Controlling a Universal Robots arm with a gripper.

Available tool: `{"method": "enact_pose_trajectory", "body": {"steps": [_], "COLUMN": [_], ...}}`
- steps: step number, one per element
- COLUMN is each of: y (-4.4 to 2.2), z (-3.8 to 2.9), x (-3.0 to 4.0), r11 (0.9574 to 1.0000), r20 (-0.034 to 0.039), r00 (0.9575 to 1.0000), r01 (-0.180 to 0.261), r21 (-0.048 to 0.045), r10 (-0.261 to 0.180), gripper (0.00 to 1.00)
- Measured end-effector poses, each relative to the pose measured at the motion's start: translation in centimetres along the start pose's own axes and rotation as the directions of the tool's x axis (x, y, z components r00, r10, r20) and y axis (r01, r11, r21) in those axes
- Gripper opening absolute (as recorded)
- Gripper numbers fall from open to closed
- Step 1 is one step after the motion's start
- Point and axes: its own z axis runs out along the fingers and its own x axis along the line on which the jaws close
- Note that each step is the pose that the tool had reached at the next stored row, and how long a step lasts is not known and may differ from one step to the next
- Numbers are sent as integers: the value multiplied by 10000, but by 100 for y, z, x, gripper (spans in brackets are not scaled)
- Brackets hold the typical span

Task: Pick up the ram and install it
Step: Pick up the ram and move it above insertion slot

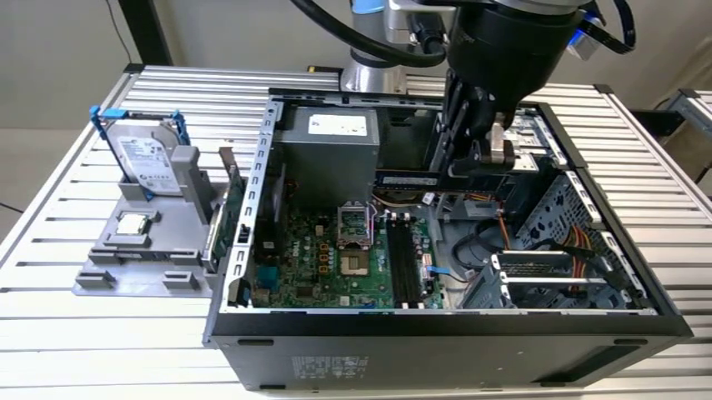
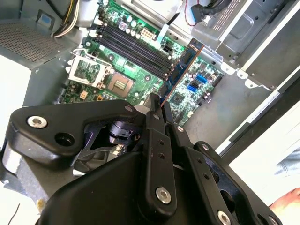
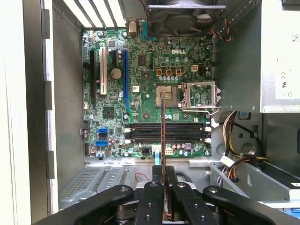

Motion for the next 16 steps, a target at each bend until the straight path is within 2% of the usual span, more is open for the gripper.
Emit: {"method": "enact_pose_trajectory", "body": {"steps": [6,16], "y": [1,5], "z": [0,2], "x": [-30,-144], "r11": [10000,10000], "r20": [-2,-1], "r00": [10000,10000], "r01": [0,0], "r21": [0,0], "r10": [0,0], "gripper": [0,0]}}
